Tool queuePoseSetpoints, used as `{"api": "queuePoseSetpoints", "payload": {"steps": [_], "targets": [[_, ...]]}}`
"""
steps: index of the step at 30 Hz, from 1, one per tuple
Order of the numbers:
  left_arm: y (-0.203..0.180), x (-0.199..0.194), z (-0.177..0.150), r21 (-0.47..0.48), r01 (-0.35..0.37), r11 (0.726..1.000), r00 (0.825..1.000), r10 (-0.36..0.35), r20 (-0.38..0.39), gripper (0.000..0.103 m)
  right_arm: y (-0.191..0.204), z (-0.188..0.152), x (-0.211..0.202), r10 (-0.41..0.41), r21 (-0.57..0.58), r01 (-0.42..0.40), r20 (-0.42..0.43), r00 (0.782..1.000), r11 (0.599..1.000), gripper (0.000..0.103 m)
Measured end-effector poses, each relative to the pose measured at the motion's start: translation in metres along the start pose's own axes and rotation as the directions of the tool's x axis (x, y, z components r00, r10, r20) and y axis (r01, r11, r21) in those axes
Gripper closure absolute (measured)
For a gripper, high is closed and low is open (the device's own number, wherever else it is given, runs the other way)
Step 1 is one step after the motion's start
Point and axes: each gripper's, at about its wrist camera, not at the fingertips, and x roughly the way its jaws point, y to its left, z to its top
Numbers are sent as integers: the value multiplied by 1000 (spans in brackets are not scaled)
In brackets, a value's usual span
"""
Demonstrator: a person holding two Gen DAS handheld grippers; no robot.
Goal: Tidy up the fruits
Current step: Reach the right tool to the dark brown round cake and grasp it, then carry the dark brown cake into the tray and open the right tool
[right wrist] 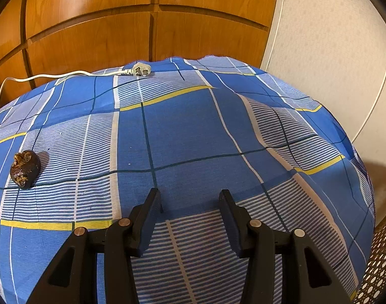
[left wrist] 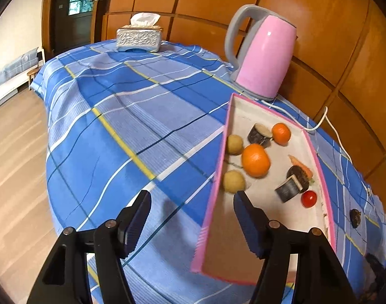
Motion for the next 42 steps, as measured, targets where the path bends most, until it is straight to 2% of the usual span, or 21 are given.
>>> {"api": "queuePoseSetpoints", "payload": {"steps": [3, 6, 7, 8, 9, 11, 13, 14, 16, 20, 21, 23, 28, 34, 42], "targets": [[8, 4, -9, -25, -10, 1000, 1000, 10, -18, 35, 2, 8, 1, 3, -16, -4, -37, 999, 1000, 54], [10, 11, -14, -32, -14, 999, 999, 13, -46, 35, 10, 18, -4, 129, -7, -130, -74, 989, 991, 53], [10, 11, -15, -33, -11, 999, 999, 10, -45, 34, 17, 21, -10, 157, -23, -159, -62, 986, 987, 49], [9, 10, -16, -30, -8, 1000, 999, 7, -41, 33, 26, 24, -16, 196, -46, -198, -47, 980, 979, 41], [8, 9, -16, -26, -7, 1000, 999, 6, -37, 31, 35, 27, -22, 248, -62, -250, -41, 968, 966, 37], [7, 8, -16, -19, 0, 1000, 1000, 0, -30, 30, 56, 33, -29, 349, -103, -353, -58, 935, 930, 35], [7, 6, -16, -16, 5, 1000, 1000, -6, -27, 30, 83, 37, -34, 417, -168, -425, -80, 905, 889, 32], [7, 6, -17, -14, 5, 1000, 1000, -5, -27, 30, 93, 39, -35, 431, -193, -440, -87, 898, 877, 31], [7, 5, -17, -10, 5, 1000, 1000, -5, -29, 30, 116, 39, -34, 433, -245, -445, -105, 895, 861, 31], [8, 5, -17, -7, -3, 1000, 1000, 3, -31, 30, 146, 41, -14, 395, -289, -423, -151, 906, 859, 31], [8, 5, -17, -6, -5, 1000, 999, 5, -32, 30, 150, 41, -8, 382, -294, -415, -162, 910, 861, 33], [9, 6, -18, -7, -7, 1000, 999, 7, -36, 29, 156, 39, 2, 353, -315, -392, -176, 919, 864, 52], [9, 10, -19, -2, -8, 1000, 999, 8, -48, 29, 156, 32, 1, 349, -352, -378, -146, 926, 856, 52], [8, 9, -20, 8, -7, 1000, 999, 7, -51, 29, 148, 32, 4, 395, -336, -421, -144, 907, 843, 52], [7, 4, -20, 13, -11, 1000, 999, 12, -43, 29, 150, 29, 4, 400, -344, -415, -117, 909, 842, 52]]}}
